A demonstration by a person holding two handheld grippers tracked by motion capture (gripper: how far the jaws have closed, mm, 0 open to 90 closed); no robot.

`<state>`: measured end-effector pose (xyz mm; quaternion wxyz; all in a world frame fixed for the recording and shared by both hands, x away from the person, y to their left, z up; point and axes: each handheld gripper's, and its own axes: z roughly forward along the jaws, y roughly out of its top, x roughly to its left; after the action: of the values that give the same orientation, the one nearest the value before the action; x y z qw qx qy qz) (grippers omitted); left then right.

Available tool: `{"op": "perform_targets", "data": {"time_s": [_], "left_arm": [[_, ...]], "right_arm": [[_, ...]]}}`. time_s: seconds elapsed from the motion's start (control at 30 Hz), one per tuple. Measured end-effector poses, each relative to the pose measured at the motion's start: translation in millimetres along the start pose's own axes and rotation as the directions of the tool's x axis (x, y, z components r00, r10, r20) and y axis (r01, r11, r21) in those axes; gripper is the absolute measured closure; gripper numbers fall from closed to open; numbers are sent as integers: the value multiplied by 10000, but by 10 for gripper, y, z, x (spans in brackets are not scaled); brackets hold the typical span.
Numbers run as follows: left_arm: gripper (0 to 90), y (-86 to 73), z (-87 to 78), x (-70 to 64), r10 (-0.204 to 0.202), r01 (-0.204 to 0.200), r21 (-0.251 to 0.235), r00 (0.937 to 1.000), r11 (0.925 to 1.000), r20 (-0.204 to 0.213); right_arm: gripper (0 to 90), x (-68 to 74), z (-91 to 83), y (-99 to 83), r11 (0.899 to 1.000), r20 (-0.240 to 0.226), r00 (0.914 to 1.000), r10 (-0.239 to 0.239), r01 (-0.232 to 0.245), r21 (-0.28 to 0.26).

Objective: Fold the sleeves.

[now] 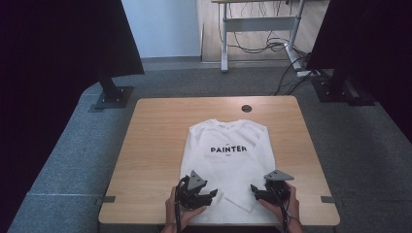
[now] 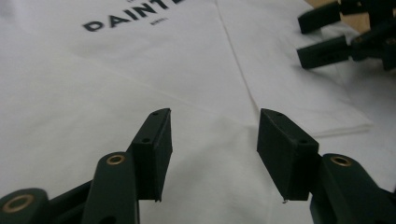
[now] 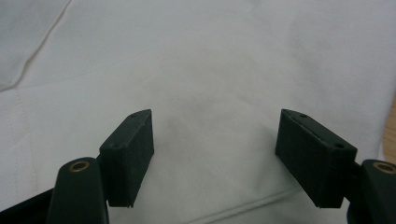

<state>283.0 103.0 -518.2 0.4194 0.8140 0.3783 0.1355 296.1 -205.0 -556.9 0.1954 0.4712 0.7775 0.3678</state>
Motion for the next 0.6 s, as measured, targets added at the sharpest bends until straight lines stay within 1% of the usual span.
{"op": "perform_targets", "data": {"time_s": [0.07,0.13,0.17,0.23,0.27,0.37,0.43,0.5,0.6], "left_arm": [[428,2,-23,65,-185,184,-101,9998,9998,-114],[417,-5,-34,134,-360,355,-165,9989,9992,-312],[415,-11,-34,162,-398,392,-156,9984,9991,-392],[406,-28,-11,189,-525,516,-159,9968,9985,-600],[397,-36,9,188,-508,501,-122,9965,9987,-666],[397,-45,88,129,-266,273,94,9970,9996,-722],[393,-41,161,45,153,-127,312,9965,9994,-824],[391,-35,239,-36,644,-590,560,9929,9967,-1003],[390,-29,337,-120,1186,-1094,824,9861,9906,-1163]], "right_arm": [[272,0,1,0,10000,2,10000,3,-3,0],[273,0,3,2,10000,11,10000,9,-9,-4],[273,0,3,2,10000,15,10000,10,-10,-4],[273,0,4,2,10000,21,10000,0,0,-8],[272,1,4,1,10000,23,10000,-5,5,-9],[272,3,5,2,10000,39,10000,-8,8,-4],[272,4,5,3,10000,50,10000,-11,11,4],[273,4,6,2,10000,58,10000,-18,18,2],[272,4,6,2,10000,54,10000,-12,12,-5]]}}
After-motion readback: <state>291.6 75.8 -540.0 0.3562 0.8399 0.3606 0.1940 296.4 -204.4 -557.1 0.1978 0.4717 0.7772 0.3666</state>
